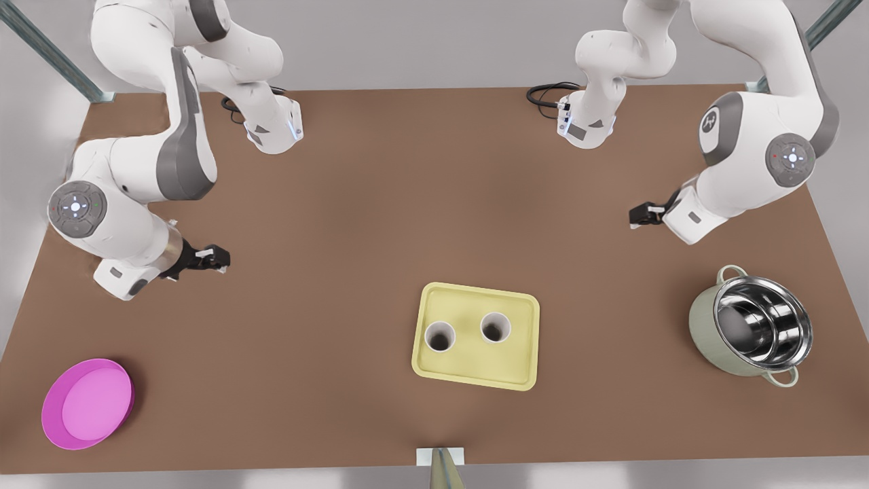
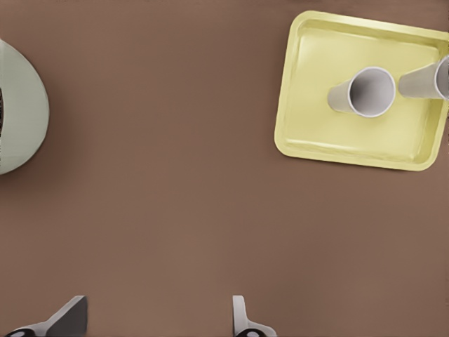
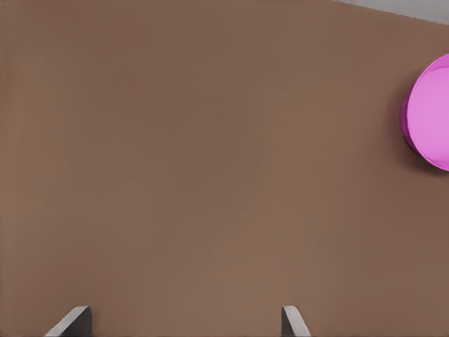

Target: Use the left arm to pick up the white IKEA cup from the tray and place it on the middle-left position; use the right arm to pick up the white IKEA cup from the tray and place it on the middle-right position

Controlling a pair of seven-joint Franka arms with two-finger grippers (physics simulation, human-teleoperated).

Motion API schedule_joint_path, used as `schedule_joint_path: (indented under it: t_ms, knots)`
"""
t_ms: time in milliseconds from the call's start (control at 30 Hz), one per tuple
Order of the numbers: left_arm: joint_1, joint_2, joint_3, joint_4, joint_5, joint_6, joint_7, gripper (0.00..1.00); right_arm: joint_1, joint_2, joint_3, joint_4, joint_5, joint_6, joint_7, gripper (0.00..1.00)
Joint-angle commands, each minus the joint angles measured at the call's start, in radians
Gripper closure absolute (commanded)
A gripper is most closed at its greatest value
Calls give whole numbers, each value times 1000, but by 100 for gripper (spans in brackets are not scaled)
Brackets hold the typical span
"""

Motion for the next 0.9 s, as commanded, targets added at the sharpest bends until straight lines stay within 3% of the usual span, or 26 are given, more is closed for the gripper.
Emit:
schedule_joint_path:
  t_ms: [0,67,133,300,400,867]
  knots:
    - [63,-1,1,1,-4,64,-13,0,75,64,1,46,4,72,109,0]
    - [54,2,-4,9,-4,64,-21,0,103,86,-37,77,-2,72,173,0]
    - [55,2,-4,9,-3,64,-21,0,56,75,0,83,4,74,81,0]
    - [63,9,-1,5,-3,61,-19,0,324,291,3,83,4,420,628,0]
    - [69,35,4,-14,4,67,-21,0,338,402,4,83,4,693,768,0]
    - [71,66,6,-35,10,115,-21,0,439,592,-16,143,-4,1157,818,0]
